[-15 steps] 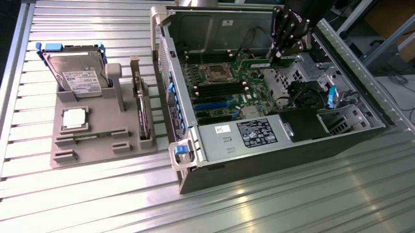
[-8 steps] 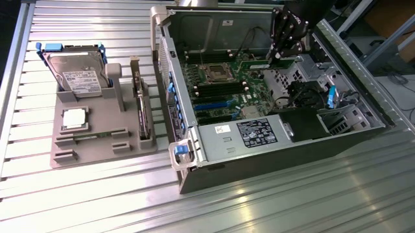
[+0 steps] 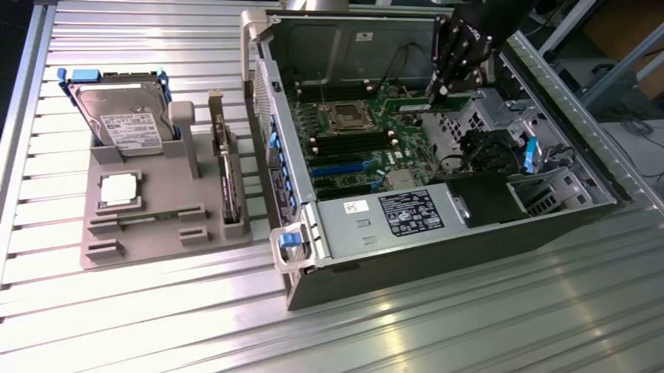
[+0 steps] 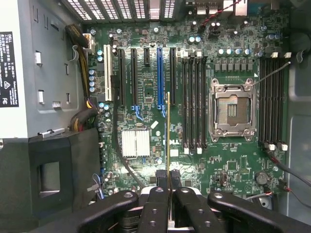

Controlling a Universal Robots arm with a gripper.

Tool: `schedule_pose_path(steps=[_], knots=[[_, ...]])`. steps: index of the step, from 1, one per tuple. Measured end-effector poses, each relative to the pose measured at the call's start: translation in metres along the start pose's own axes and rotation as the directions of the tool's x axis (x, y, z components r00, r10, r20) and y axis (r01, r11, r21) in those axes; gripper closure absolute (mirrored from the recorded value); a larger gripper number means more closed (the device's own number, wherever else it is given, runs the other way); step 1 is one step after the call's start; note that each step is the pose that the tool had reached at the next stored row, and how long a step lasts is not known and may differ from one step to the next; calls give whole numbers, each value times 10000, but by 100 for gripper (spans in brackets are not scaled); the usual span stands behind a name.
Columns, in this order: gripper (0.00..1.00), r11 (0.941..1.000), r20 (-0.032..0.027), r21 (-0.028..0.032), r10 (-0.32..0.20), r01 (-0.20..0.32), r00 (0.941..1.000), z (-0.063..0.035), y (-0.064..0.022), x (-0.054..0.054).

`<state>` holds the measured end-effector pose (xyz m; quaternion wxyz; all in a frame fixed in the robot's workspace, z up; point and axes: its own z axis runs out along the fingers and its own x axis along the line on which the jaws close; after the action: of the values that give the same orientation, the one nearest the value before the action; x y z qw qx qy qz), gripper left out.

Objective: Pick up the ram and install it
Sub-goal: 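Insert the ram into the slot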

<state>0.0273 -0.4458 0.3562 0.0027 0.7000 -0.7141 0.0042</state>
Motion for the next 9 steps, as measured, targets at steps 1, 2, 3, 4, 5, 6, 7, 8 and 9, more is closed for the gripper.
schedule_pose_path(steps=[1,2,3,4,5,6,7,8,9], knots=[[88,10000,0,0,0,0,10000,5,0,0],[88,10000,1,0,0,0,10000,9,0,0],[88,10000,0,0,0,0,10000,12,0,0],[88,10000,0,0,0,0,10000,16,0,0],[88,10000,1,0,0,0,10000,20,0,0],[88,10000,-1,0,0,0,10000,24,0,0],[88,10000,0,0,0,0,10000,30,0,0],[88,10000,0,0,0,0,10000,33,0,0],[88,10000,0,0,0,0,10000,37,0,0]])
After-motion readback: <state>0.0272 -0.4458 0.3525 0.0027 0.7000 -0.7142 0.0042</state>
